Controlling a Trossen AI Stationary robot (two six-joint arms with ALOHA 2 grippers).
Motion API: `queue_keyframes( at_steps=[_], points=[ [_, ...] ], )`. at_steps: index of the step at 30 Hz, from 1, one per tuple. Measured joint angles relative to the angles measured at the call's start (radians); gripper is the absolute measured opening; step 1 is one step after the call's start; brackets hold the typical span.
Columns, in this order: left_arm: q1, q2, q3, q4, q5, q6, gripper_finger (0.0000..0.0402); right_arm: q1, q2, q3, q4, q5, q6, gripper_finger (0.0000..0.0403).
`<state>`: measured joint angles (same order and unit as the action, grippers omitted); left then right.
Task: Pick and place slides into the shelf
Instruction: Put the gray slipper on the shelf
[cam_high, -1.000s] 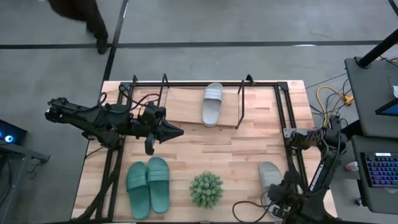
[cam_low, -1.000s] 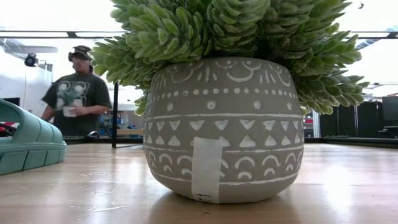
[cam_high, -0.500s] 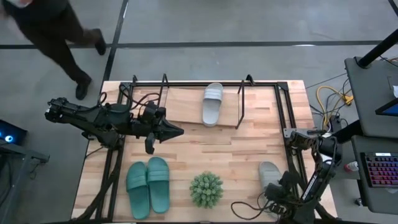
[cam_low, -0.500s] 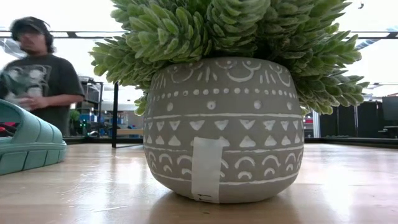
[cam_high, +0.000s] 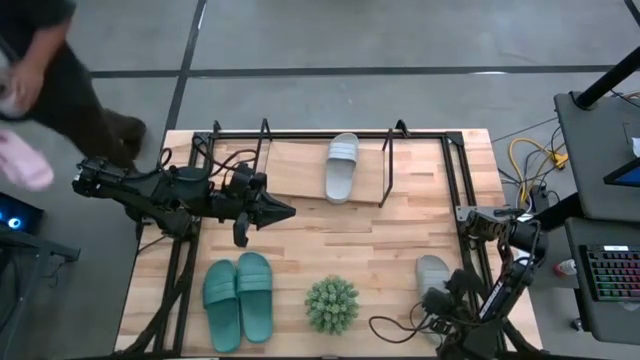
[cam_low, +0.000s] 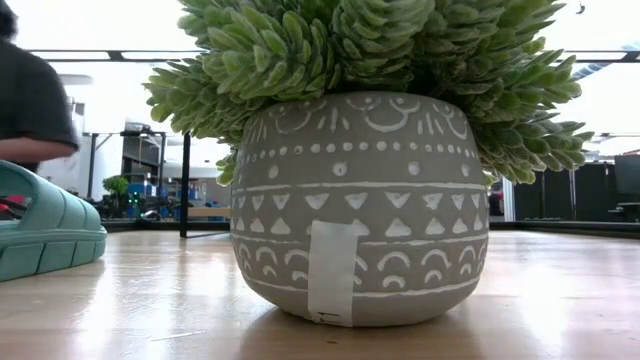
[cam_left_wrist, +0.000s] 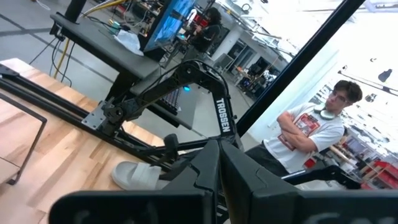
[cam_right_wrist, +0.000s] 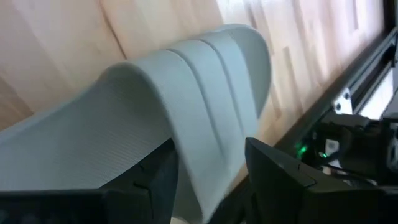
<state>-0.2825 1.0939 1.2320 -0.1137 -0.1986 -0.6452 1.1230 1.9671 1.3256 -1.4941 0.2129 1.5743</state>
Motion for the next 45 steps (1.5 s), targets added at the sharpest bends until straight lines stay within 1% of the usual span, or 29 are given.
queue_keyframes(
  at_steps=[6, 10, 13, 17, 19, 25, 29, 33, 40, 45],
  points=[
    [0.0, 0.0, 0.0, 0.0, 0.0, -0.003, 0.0, -0.032, 0.0, -0.037, 0.043, 0.001, -0.037, 0.0169],
    [0.001, 0.0, 0.0, 0.0, 0.0, -0.003, 0.0, -0.045, 0.0, -0.046, 0.043, 0.01, -0.037, 0.0146],
    [0.001, 0.0, 0.0, 0.0, 0.0, -0.003, 0.0, -0.046, -0.001, -0.047, 0.043, 0.016, -0.047, 0.0109],
    [0.002, 0.0, 0.0, 0.0, 0.0, -0.003, 0.0, -0.048, -0.001, -0.047, 0.041, 0.018, -0.069, 0.0031],
    [0.002, 0.0, 0.0, 0.0, 0.0, -0.003, 0.0, -0.051, -0.001, -0.047, 0.04, 0.018, -0.084, 0.0017],
    [0.009, 0.0, 0.0, 0.0, 0.0, -0.002, 0.0, -0.072, -0.006, -0.045, -0.018, 0.03, -0.098, 0.0011],
    [0.015, 0.0, 0.0, 0.0, -0.001, 0.005, 0.0, -0.091, -0.043, -0.05, -0.043, 0.077, -0.06, 0.001],
    [0.017, 0.0, 0.0, 0.0, -0.001, 0.015, 0.0, -0.119, -0.089, -0.06, -0.075, 0.121, -0.056, 0.001],
    [0.026, 0.0, 0.0, 0.0, -0.001, 0.024, 0.0, -0.19, -0.174, -0.116, -0.075, 0.176, -0.133, 0.0009],
    [0.026, 0.0, 0.0, 0.0, -0.001, 0.024, 0.0, -0.258, -0.244, -0.156, -0.077, 0.235, -0.193, 0.0009]
  ],
)
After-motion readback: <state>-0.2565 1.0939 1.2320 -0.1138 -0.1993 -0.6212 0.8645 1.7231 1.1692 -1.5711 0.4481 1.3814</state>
